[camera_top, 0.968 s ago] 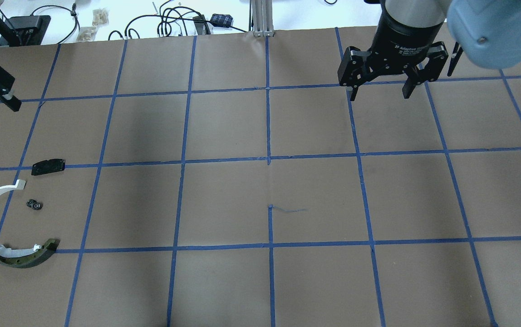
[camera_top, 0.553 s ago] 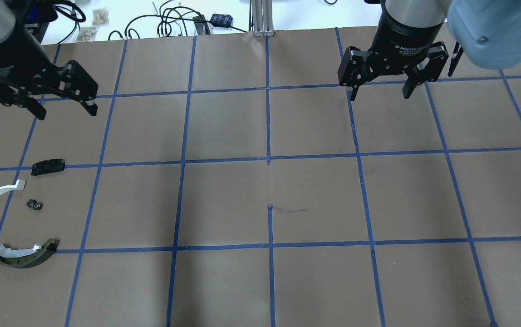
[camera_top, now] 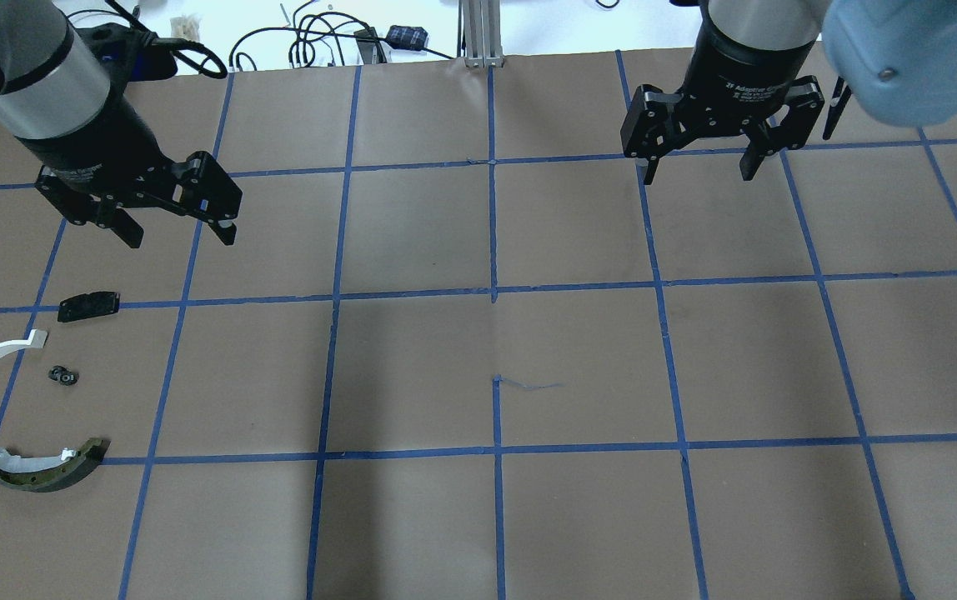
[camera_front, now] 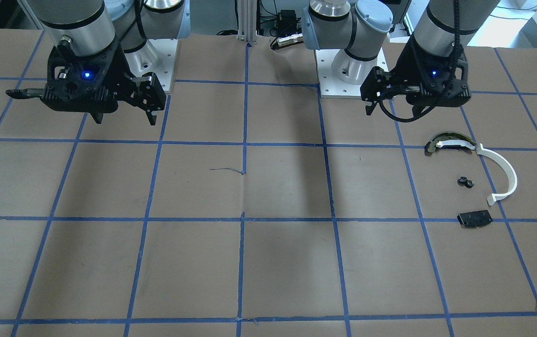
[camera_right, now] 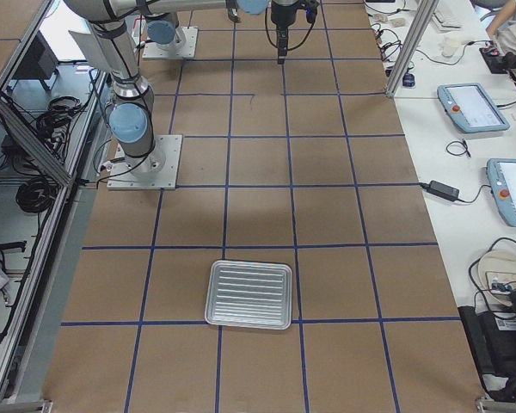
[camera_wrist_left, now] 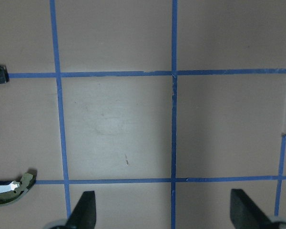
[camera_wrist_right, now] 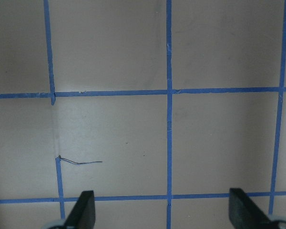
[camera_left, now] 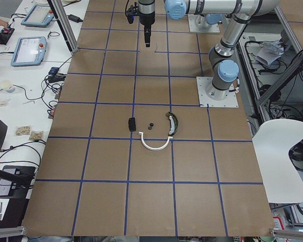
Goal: Place bearing gear from tray to pile
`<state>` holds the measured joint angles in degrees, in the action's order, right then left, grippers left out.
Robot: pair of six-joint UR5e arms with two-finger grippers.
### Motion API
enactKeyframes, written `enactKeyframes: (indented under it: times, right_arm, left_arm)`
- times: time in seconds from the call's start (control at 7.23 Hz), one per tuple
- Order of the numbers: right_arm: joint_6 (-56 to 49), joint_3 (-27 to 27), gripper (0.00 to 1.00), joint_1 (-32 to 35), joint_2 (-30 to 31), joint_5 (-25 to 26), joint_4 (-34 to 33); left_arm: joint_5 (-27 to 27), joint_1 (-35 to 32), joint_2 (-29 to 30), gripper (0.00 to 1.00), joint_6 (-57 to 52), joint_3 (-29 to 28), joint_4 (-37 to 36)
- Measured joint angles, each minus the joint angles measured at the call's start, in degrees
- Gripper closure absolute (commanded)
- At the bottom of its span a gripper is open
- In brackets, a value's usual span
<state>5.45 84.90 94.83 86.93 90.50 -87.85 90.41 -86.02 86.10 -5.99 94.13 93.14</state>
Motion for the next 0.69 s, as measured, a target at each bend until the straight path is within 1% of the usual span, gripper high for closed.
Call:
enactKeyframes:
  times: [0.28,0.69]
  right_arm:
    - [0.00,0.00,0.00,0.00,0.00,-0.03,-0.02]
    - [0.00,0.00,0.00,0.00,0.00,-0.06,-0.04]
  left_arm:
    - [0.24,-2.42,-0.97,0.00,0.43,1.56,-0.05]
    - [0.46,-1.52,-1.58,0.00,-0.95,0.89,0.13]
